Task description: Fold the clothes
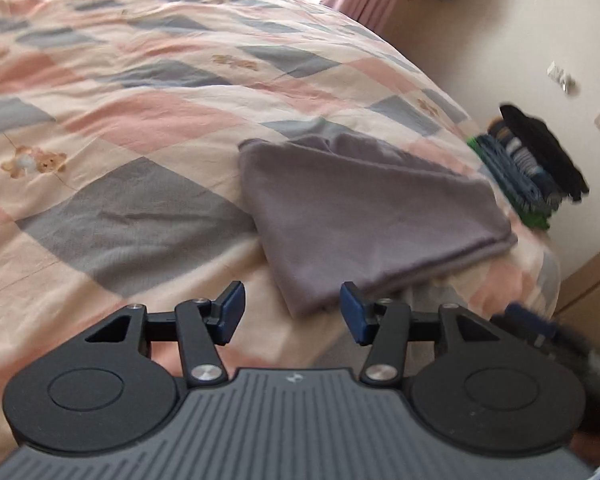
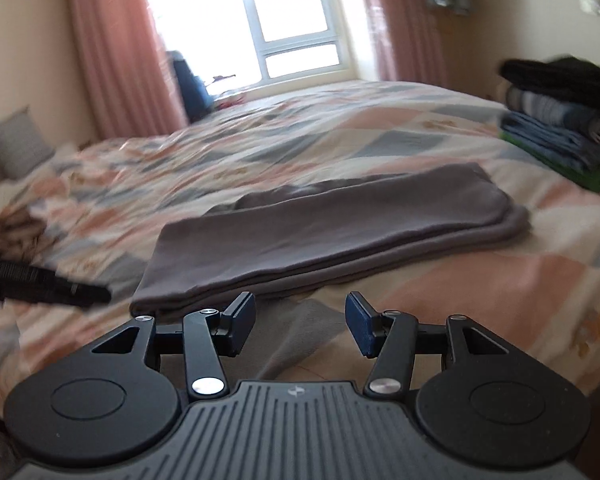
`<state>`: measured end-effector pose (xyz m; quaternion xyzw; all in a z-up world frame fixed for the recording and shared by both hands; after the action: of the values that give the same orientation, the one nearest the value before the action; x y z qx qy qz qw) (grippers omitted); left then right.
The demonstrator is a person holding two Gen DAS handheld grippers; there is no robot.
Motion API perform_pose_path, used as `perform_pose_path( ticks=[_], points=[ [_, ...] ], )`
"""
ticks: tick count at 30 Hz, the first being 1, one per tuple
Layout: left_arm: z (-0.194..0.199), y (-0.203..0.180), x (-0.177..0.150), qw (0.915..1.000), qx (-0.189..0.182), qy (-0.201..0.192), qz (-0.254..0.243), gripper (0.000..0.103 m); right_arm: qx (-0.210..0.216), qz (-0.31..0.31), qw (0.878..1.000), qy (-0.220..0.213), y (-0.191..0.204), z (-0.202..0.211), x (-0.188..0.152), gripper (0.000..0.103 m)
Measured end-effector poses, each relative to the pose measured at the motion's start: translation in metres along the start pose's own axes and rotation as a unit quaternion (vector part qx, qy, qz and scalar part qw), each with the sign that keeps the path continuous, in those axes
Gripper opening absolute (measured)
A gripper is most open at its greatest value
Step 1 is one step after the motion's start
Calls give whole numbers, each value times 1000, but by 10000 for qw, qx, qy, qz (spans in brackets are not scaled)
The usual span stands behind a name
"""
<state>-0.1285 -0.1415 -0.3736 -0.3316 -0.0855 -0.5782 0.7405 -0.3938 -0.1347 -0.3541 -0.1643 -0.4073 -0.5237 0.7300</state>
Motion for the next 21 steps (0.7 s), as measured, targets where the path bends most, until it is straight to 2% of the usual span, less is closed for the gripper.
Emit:
perform_pose_path(
  ticks=[3,5,8,12,16,19,20,21],
  points=[
    [-24,22,23,9981,-309,162,508,47,171,830,9962,177,41,-30,-4,53],
    [-40,35,38,9947,-550,235,831,47,275,1481,9885,162,72,-48,-5,53],
    [-62,48,54,9897,-796,357,1136,47,402,2405,9697,120,117,-70,-8,53],
    [-87,55,69,9875,-893,493,1204,48,453,3223,9455,76,155,-99,-17,53],
    [-102,56,80,9847,-1059,506,1284,47,129,3940,9190,-13,177,-124,-31,53],
    [-109,55,86,9850,-1059,511,1264,35,-332,4502,8922,-137,184,-137,-41,50],
    [-110,55,87,9852,-1043,514,1256,25,-427,4646,8843,-192,185,-140,-44,43],
    [-110,54,88,9853,-1064,494,1242,21,-488,4740,8788,-233,186,-141,-46,33]
  ],
)
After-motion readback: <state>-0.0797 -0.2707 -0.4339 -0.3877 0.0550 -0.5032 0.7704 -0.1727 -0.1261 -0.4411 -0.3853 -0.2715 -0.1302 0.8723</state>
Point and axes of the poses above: each gripper's, at about its wrist camera, not at the fingertips, and z roughly against the way its jaws point, y to its left, x to its top, the point moved 9 cm from there along -z, roughly the way its jaws point, and after that the axes turned 5 degrees about y, right-handed, at the moved point
